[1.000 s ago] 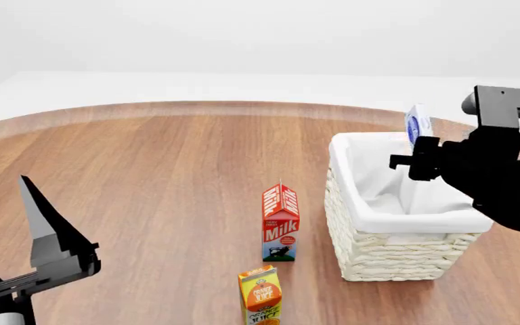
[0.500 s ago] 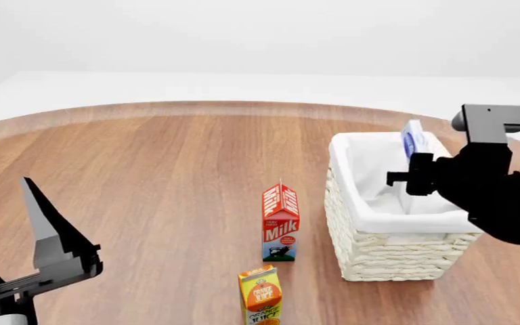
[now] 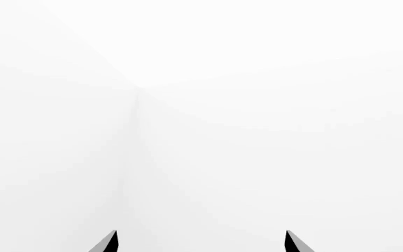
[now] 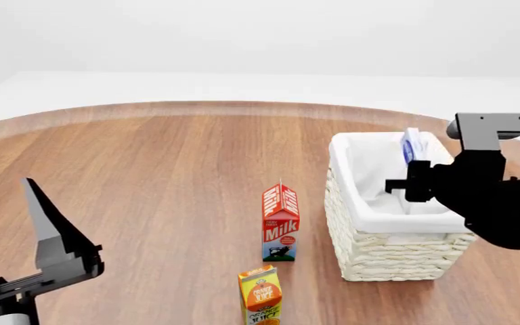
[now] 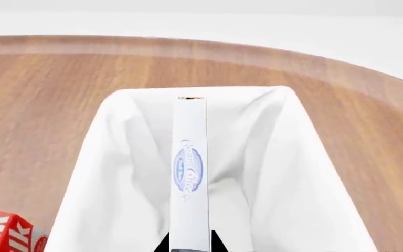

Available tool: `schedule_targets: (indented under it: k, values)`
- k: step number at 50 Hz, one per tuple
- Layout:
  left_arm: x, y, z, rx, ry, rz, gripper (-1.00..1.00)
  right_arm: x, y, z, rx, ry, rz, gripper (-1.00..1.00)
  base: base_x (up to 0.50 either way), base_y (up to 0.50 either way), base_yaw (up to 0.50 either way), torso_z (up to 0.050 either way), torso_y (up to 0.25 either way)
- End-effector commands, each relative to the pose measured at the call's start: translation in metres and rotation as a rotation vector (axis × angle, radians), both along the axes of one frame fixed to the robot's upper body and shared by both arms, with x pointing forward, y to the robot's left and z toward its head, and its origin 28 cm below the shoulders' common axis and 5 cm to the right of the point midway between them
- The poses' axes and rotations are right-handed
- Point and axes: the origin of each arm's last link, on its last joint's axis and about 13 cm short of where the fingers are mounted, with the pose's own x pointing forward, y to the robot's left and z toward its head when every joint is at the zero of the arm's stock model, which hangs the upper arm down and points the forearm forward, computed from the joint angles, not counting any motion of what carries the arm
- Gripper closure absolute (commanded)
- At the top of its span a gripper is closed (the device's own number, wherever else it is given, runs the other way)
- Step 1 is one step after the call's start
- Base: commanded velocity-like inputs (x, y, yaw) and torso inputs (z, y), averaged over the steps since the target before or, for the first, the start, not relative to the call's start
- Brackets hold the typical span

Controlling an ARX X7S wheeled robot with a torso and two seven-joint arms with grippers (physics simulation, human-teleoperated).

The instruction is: Pick up the cream cheese box and the butter, and put them in the basket.

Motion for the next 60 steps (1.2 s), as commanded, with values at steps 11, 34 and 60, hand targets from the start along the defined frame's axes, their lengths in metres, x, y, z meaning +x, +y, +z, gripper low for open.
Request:
schedule_targets:
  k: [11,34,60]
  values:
    - [0.001,0.002,-0.001,0.009,-0.020,0.005,-1.00,0.005,0.005,0.008,-0.031,-0.048,0.056,-1.00,0.00,0.00,0.00,0.000,0.000]
    - [0.000,0.002,0.000,0.011,-0.021,0.003,-1.00,-0.014,0.010,0.026,-0.074,-0.112,0.107,-1.00,0.00,0.00,0.00,0.000,0.000]
    - [-0.002,0.003,0.002,0.011,-0.029,0.007,-1.00,-0.138,0.074,0.041,-0.160,-0.308,0.491,-1.00,0.00,0.00,0.00,0.000,0.000]
